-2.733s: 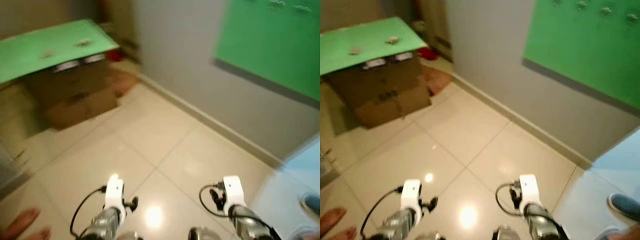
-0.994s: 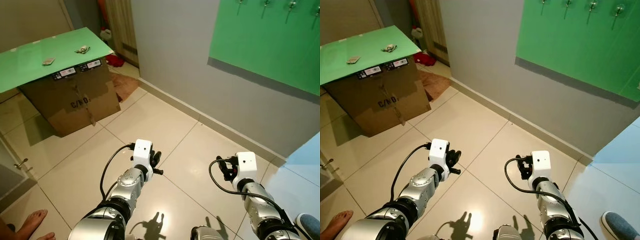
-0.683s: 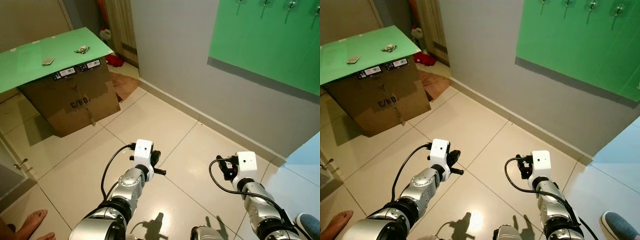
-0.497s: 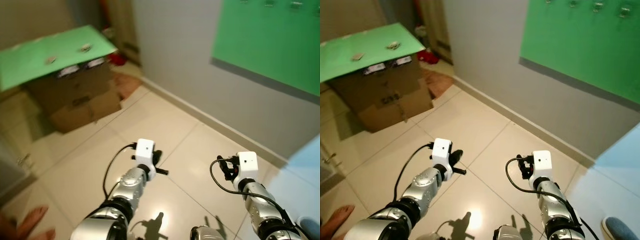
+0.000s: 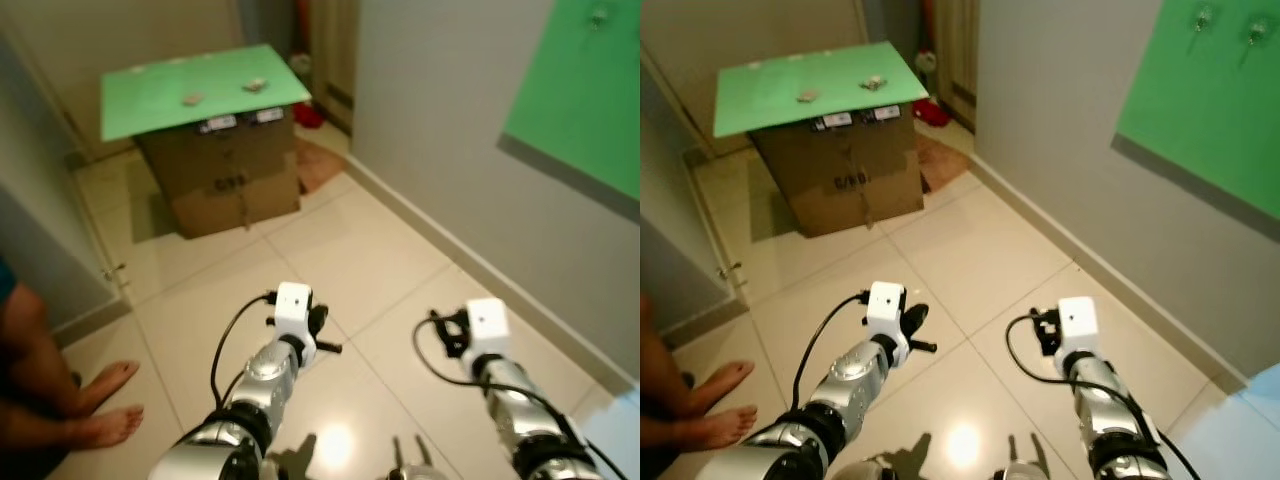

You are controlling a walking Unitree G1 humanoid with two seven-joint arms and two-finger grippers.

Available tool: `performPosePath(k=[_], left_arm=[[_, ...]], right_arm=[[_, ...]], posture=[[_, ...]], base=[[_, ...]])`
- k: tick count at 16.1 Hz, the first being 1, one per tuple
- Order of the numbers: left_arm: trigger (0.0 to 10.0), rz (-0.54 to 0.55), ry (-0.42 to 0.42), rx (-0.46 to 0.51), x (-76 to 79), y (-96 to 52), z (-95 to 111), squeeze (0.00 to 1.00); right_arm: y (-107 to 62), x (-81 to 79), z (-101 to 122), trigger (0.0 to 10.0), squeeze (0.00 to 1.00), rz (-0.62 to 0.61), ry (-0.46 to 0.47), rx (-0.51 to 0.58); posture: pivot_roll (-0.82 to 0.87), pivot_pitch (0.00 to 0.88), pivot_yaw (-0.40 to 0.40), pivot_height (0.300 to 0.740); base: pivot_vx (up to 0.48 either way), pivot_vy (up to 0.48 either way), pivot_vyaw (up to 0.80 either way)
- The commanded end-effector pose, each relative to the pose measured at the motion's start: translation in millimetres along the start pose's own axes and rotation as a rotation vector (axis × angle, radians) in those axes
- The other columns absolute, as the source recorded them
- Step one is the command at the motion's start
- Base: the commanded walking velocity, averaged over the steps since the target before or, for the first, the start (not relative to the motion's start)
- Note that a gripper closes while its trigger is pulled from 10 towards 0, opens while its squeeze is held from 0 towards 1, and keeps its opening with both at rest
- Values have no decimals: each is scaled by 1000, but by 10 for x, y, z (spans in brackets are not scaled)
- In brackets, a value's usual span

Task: Hang keys on a hook

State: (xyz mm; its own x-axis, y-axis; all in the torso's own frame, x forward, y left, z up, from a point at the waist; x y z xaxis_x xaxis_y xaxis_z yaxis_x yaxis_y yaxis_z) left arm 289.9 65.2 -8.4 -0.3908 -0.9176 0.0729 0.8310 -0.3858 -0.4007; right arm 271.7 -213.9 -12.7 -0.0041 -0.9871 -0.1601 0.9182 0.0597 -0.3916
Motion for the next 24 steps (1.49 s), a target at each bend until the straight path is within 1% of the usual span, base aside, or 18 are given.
performPosePath(k=[1, 2, 3, 4, 5, 6, 7, 8, 10, 11, 12, 14, 15, 17, 18, 20, 22, 24], left_arm=[[10000, 18, -14, 14, -40, -14, 3, 0], [10000, 16, -20, 23, -43, -17, 8, 0], [10000, 16, -27, 32, -43, -20, 13, 0], [10000, 16, -26, 41, -39, -24, 17, 0], [10000, 14, -25, 46, -35, -26, 19, 0], [10000, 14, -25, 52, -31, -31, 18, 0], [10000, 14, -23, 56, -30, -35, 17, 0], [10000, 13, -23, 55, -31, -37, 14, 0], [10000, 10, -20, 55, -31, -41, 10, 0], [10000, 8, -19, 55, -30, -40, 11, 0], [10000, 7, -19, 54, -31, -39, 13, 0], [10000, 3, -16, 59, -20, -29, 34, 0], [10000, 0, -16, 61, -6, -21, 46, 0], [10000, -14, -13, 71, 41, 2, 88, 0], [10000, -20, -12, 75, 57, 9, 102, 0], [10000, -30, -9, 83, 83, 20, 126, 0], [10000, -32, -9, 87, 89, 23, 136, 0], [10000, -35, -8, 96, 92, 30, 162, 0]], right_arm=[[9, 25, 19, 10000, 0, -29, -5, 3], [-5, 79, 2, 10000, 0, -45, -59, -27], [-21, 67, 18, 10000, 0, -22, -21, 8], [-28, 67, 7, 10000, 0, -23, 23, 13], [-40, 62, -15, 10000, 0, -11, -103, -12], [-31, 41, -9, 10000, 0, -12, -44, -2], [-28, 61, -13, 10000, 0, -34, -94, -17], [-28, 64, -20, 10000, 0, -37, -118, -25], [-11, 24, 3, 10000, 0, -28, -20, 2], [-10, 27, 5, 10000, 0, -25, -41, -6], [-7, -12, -9, 10000, 0, -6, -55, -11], [-8, -17, -14, 10000, 0, -17, -54, -9], [-11, -19, 8, 10000, 0, 1, -58, 1], [1, -45, 55, 10000, 0, 8, -20, 32], [16, -59, 73, 10000, 0, 2, -22, 32], [56, -115, 157, 10000, 0, 2, -50, 59], [78, -145, 240, 10000, 0, 11, -40, 93], [100, -214, 389, 10000, 0, 38, -29, 152]], posture=[[-182, 30, 46, 740], [-185, 37, 48, 740], [-188, 42, 48, 740], [-187, 47, 46, 740], [-187, 47, 46, 740], [-189, 54, 49, 740], [-189, 54, 49, 740], [-187, 56, 50, 740], [-183, 57, 49, 740], [-176, 62, 47, 740], [-175, 64, 46, 740], [-169, 70, 43, 740], [-164, 74, 43, 740], [-161, 79, 39, 740], [-156, 84, 36, 740], [-156, 84, 36, 740], [-156, 84, 36, 740], [-153, 93, 36, 740]], base=[[337, 0, 0], [356, 0, 800], [394, 0, 800], [424, 0, 0], [428, 0, 800], [428, 0, 800], [428, 0, 800], [428, 0, 800], [454, 0, 0], [480, 0, 625], [480, 0, 800], [480, 0, 0], [480, 0, 800], [480, 0, 400], [480, 0, 0], [480, 0, 0], [480, 0, 0], [480, 0, 0]])
Point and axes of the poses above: a point about 5 cm out from each wrist's last joint towards the gripper, its own y axis pointing out of the wrist towards the gripper, its own z axis along the axis of the wrist's last joint, x = y × z, the point moved 1 cm from there along y, pointing out of the wrist towards the gripper, and after that the axes turned 12 degrees about y, right-handed, at the moved point
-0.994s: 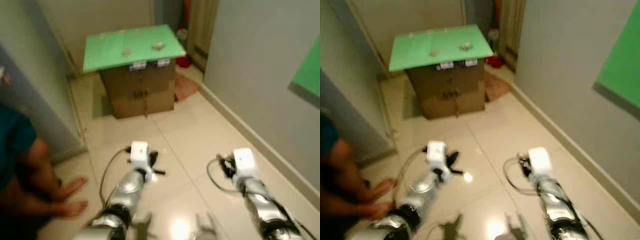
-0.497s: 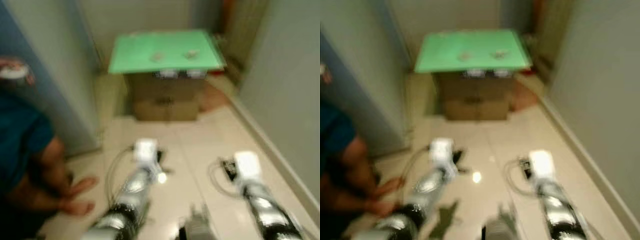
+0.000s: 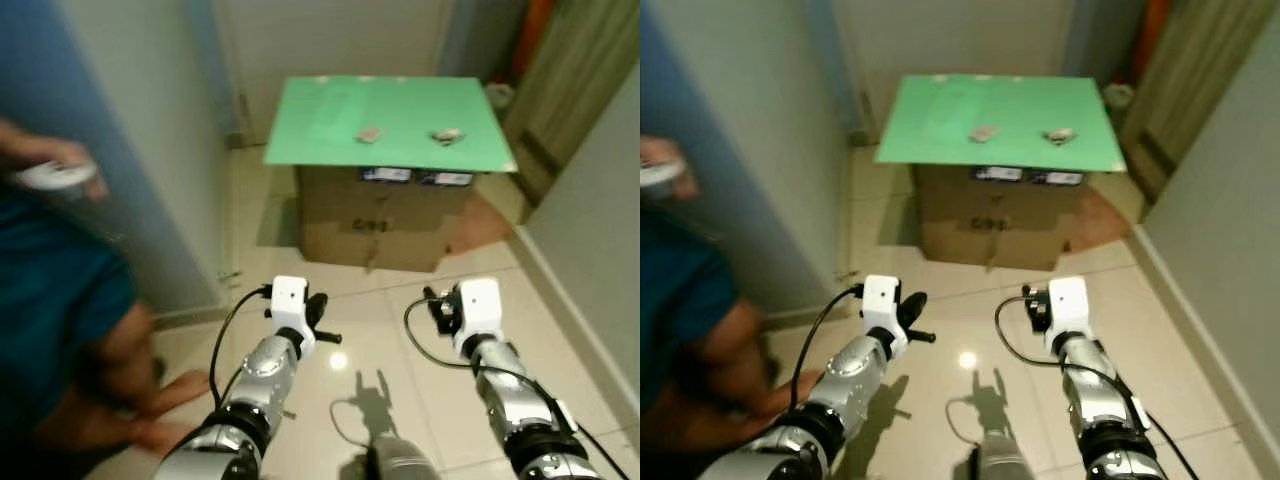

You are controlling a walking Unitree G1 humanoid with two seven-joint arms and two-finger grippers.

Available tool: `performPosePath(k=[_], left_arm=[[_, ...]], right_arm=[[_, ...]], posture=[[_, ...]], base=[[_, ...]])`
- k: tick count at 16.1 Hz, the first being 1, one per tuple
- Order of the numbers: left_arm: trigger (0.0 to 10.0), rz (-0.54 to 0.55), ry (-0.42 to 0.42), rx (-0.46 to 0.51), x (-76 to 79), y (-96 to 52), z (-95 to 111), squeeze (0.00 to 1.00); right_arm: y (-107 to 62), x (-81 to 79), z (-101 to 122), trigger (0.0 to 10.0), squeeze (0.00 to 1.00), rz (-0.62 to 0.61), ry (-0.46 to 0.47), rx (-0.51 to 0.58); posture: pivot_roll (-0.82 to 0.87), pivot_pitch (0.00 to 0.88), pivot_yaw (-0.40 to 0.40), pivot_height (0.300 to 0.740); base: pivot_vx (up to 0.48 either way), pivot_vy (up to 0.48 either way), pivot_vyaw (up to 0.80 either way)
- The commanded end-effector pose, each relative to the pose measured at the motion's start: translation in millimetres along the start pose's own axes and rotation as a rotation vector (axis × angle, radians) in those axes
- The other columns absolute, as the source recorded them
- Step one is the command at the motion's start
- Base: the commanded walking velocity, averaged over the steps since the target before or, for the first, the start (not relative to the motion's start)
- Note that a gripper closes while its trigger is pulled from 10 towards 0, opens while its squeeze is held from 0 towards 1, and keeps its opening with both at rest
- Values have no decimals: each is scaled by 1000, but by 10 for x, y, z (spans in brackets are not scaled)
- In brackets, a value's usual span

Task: Hang keys on a hook

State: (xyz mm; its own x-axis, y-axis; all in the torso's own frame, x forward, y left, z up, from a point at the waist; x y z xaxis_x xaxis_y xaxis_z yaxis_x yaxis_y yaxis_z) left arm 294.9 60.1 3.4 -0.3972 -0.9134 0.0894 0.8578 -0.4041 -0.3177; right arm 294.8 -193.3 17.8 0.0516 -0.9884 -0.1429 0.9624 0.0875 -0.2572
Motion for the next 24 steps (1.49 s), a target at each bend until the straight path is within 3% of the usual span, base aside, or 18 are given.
performPosePath(k=[1, 3, 8, 13, 24], left_arm=[[10000, -23, 4, 9, 58, 23, 33, 0], [10000, -26, 6, 15, 58, 27, 47, 0], [10000, -32, 8, 18, 63, 31, 56, 0], [10000, -33, 13, 32, 49, 44, 99, 0], [10000, -36, 20, 43, 44, 56, 135, 0]], right_arm=[[10, 22, 91, 10000, 0, -5, -3, 30], [31, -33, 148, 10000, 0, 28, 37, 35], [33, -42, 264, 10000, 0, 21, 23, 84], [25, -212, 325, 10000, 0, 114, 14, 99], [22, -229, 485, 10000, 0, 131, 32, 149]], posture=[[-154, 93, 34, 740], [-155, 92, 34, 740], [-162, 84, 32, 740], [-167, 76, 33, 740], [-164, 77, 38, 740]], base=[[480, 0, 0], [480, 0, -400], [480, 0, -800], [480, 0, 0], [480, 0, 0]])
Point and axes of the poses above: a point about 5 cm out from each wrist's last joint towards the gripper, its own y axis pointing out of the wrist towards the gripper, its own z axis along the axis of the wrist's last joint, x = y × z, the point moved 1 cm from there along y, pointing out of the wrist towards the gripper, and after that the axes turned 12 degrees about y, right-handed, at the moved point
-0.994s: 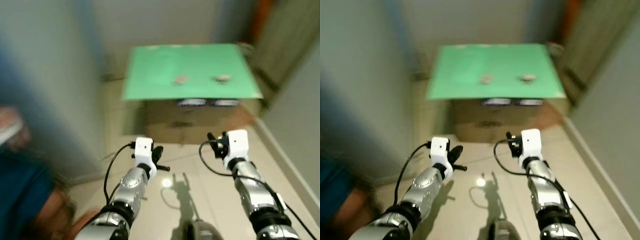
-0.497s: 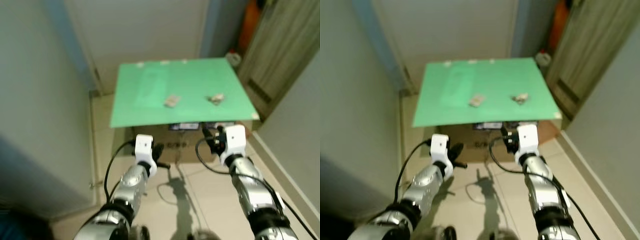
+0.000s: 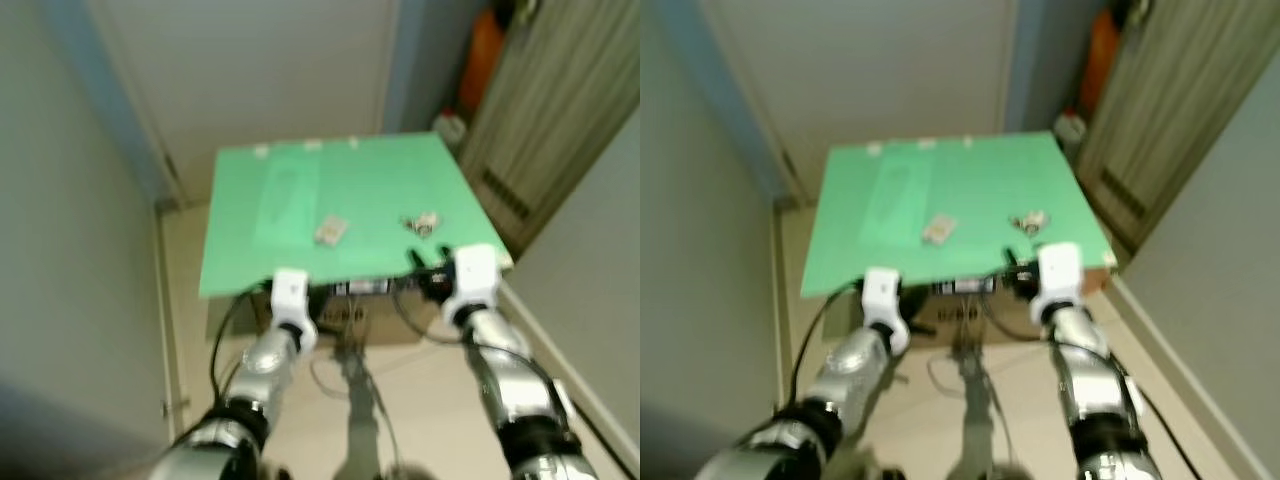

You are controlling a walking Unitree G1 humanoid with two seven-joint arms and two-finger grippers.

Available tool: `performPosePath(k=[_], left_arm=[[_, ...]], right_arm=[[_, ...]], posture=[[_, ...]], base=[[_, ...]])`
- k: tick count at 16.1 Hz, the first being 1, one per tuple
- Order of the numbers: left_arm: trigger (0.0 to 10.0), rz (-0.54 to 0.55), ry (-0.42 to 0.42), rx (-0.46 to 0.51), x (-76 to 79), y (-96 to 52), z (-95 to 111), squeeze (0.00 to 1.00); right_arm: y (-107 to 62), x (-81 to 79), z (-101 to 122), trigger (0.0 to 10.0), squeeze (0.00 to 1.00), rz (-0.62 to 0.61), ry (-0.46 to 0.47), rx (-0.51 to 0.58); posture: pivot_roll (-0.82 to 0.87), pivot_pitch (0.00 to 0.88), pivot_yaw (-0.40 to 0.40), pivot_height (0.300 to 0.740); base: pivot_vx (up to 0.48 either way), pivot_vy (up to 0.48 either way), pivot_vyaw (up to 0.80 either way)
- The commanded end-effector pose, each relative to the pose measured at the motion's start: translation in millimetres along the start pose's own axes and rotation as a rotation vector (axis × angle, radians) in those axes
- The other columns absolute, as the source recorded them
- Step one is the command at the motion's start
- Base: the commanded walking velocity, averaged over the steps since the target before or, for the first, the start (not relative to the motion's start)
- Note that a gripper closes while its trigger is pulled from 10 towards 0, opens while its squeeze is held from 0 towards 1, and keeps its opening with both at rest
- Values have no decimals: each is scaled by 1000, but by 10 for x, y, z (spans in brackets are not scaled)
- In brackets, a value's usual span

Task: Hang keys on a hook

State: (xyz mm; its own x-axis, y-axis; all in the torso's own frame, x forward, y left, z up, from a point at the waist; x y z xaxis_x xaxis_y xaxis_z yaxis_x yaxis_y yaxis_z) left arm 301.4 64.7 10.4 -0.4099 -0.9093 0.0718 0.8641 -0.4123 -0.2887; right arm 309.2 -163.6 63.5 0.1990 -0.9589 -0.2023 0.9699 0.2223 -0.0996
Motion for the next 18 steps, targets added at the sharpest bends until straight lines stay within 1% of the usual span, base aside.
performPosePath(k=[1, 2, 6, 11, 13, 14, 15, 16, 18], left_arm=[[10000, -28, -1, 14, 104, 43, 52, 0], [10000, -28, -1, 15, 100, 43, 54, 0], [10000, -24, -1, 23, 86, 49, 76, 0], [10000, -23, -4, 33, 94, 45, 81, 0], [10000, -2, -21, 42, 68, 54, 108, 0], [10000, -4, -15, 49, 66, 50, 113, 0], [10000, -28, 29, 29, 89, 42, 80, 0], [10000, -55, 51, 29, 128, 30, 59, 0], [10000, -52, 28, 32, 141, 25, 50, 0]], right_arm=[[-41, 124, 58, 10000, 0, -29, -8, 15], [-51, 137, 56, 10000, 0, -30, 2, 12], [-48, 164, 85, 10000, 0, -49, 13, 24], [-14, 166, 115, 10000, 0, -79, 26, 33], [-5, 154, 103, 10000, 0, -78, 22, 25], [-5, 149, 98, 10000, 0, -77, 23, 23], [-7, 140, 87, 10000, 0, -72, 21, 18], [-11, 130, 74, 10000, 0, -63, 16, 11], [-20, 128, 60, 10000, 0, -60, 19, 5]], posture=[[-164, 77, 38, 740], [-163, 75, 42, 740], [-159, 78, 39, 740], [-152, 79, 31, 740], [-151, 80, 31, 740], [-151, 80, 31, 740], [-151, 80, 31, 740], [-149, 84, 22, 740], [-147, 84, 20, 740]], base=[[480, 0, 0], [480, 0, 0], [480, 0, 792], [480, 0, 0], [139, 0, 0], [0, 0, 0], [0, -472, 0], [0, -472, 0], [0, -471, 0]])
Point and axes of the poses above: a point about 5 cm out from each wrist's last joint towards the gripper, its own y axis pointing out of the wrist towards the gripper, its own z axis along the axis of the wrist's last joint, x = y × z, the point moved 1 cm from there along y, pointing out of the wrist towards the gripper, and after that the axes turned 12 degrees about y, right-handed, at the moved point
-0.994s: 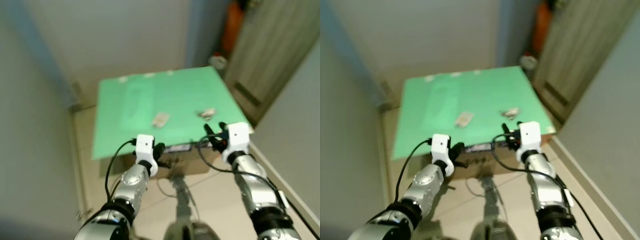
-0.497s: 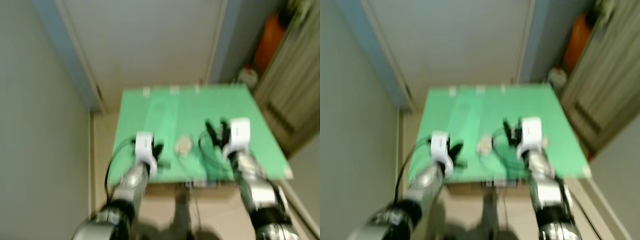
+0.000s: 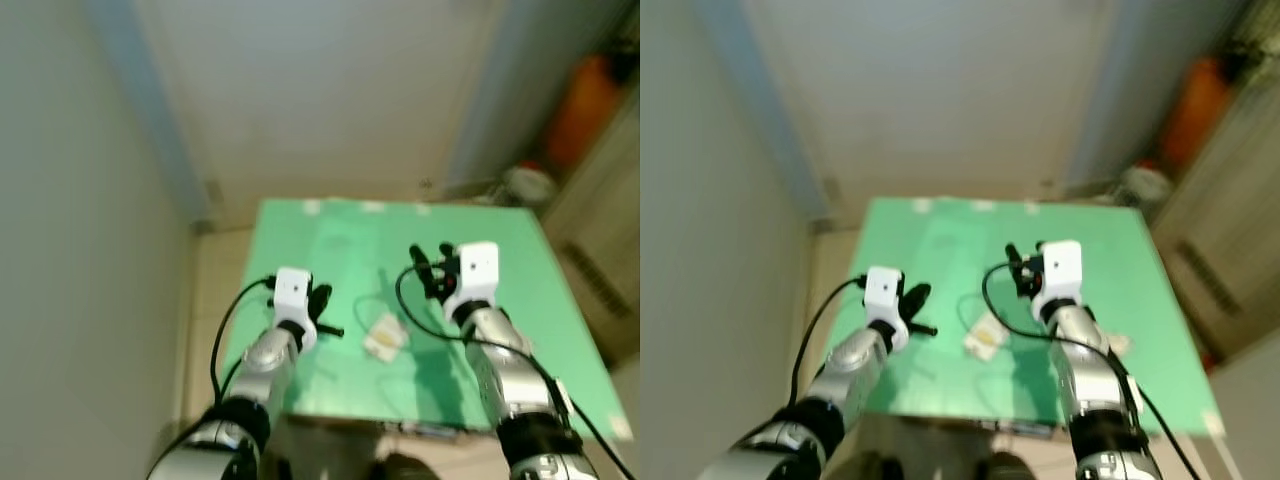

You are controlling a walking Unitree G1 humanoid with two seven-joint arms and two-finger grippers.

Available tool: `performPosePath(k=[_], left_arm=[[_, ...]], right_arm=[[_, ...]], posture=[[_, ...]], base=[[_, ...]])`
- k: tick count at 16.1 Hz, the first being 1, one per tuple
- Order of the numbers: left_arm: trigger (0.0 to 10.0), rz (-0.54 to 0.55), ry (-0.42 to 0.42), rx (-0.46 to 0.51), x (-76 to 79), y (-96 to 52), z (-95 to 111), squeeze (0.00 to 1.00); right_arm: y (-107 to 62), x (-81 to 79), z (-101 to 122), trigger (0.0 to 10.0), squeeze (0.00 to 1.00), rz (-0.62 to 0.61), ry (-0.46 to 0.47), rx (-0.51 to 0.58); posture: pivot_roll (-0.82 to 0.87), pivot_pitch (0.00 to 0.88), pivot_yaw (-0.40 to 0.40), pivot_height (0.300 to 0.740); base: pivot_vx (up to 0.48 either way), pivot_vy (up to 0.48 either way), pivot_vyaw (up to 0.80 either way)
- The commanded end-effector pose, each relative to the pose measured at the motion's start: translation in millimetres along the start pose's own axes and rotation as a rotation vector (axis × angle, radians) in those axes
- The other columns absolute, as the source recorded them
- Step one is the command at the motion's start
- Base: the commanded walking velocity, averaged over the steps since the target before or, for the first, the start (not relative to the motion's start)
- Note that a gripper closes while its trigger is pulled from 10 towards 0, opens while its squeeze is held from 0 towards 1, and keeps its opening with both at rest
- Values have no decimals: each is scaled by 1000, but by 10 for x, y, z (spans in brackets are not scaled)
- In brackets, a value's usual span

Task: Hang keys on a hook

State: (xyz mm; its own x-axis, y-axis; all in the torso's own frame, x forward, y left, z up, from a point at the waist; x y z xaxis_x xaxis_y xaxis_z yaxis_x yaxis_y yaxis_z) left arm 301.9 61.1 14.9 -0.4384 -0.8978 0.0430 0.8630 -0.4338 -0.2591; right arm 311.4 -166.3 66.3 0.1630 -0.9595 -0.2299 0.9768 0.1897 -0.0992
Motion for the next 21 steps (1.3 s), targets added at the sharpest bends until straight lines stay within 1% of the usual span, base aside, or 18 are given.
performPosePath(k=[1, 6, 8, 10, 11, 12, 13, 14, 15, 17, 18, 19, 20, 21], left_arm=[[10000, -40, -5, 3, 129, 22, 4, 0], [10000, -44, -8, 0, 136, 7, -20, 0], [10000, 2, -34, -3, 91, 16, -8, 0], [10000, 4, -40, -19, 95, 17, -26, 0], [10000, -4, -50, -15, 104, 9, -36, 0], [10000, -19, -48, -16, 119, 0, -50, 0], [10000, -45, -38, -18, 151, -8, -63, 0], [10000, -58, -33, -20, 169, -10, -70, 0], [10000, -113, -3, -30, 234, -26, -102, 0], [10000, -155, 13, -29, 285, -35, -112, 0], [10000, -170, 19, -29, 305, -39, -116, 0], [10000, -186, 24, -29, 327, -46, -124, 0], [10000, -200, 28, -29, 353, -56, -136, 0], [10000, -215, 43, -32, 377, -66, -149, 0]], right_arm=[[-35, 100, 11, 10000, 0, -23, -20, -11], [-54, 29, -100, 10000, 0, 53, -70, -82], [-126, -30, -221, 10000, 0, 157, -109, -154], [-198, -9, -308, 10000, 0, 198, -158, -207], [-235, 72, -343, 10000, 0, 175, -181, -228], [-275, 166, -336, 10000, 1000, 149, -145, -222], [-326, 258, -330, 10000, 1000, 136, -113, -220], [-352, 301, -334, 10000, 1000, 130, -112, -225], [-483, 394, -393, 10000, 1000, 158, -97, -272], [-570, 497, -499, 10000, 1000, 125, -115, -347], [-594, 521, -548, 10000, 427, 114, -116, -379], [-617, 539, -605, 10000, 0, 99, -115, -413], [-630, 564, -666, 10000, 0, 61, -113, -441], [-616, 566, -703, 10000, 0, 21, -89, -444]], posture=[[-146, 83, 18, 740], [-142, 81, 10, 740], [-139, 81, 3, 740], [-137, 85, 1, 740], [-135, 89, -2, 740], [-133, 93, -3, 740], [-132, 97, -4, 740], [-130, 100, -5, 740], [-125, 111, -9, 740], [-122, 121, -12, 740], [-120, 127, -13, 740], [-119, 134, -13, 740], [-118, 142, -14, 740], [-113, 150, -15, 740]], base=[[0, -469, 0], [0, -469, 0], [0, 0, 0], [0, 0, 0], [0, 0, 0], [0, 0, 0], [0, 0, 0], [0, 0, 0], [0, 0, 0], [0, 0, 0], [0, 0, 0], [0, 0, 0], [0, 0, 0], [0, 0, 0]])
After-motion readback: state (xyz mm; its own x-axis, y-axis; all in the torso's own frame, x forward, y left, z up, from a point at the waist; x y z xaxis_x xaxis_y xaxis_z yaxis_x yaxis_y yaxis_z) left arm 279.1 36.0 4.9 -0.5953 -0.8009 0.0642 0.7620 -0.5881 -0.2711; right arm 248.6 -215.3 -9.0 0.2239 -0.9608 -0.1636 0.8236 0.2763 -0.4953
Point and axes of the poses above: a point about 5 cm out from each wrist's last joint towards the gripper, its own y axis pointing out of the wrist towards the gripper, its own z axis along the axis of the wrist's last joint, x = y × z, the point moved 1 cm from there along y, pointing out of the wrist towards the gripper, and after that the axes turned 12 degrees about y, right-handed, at the moved point
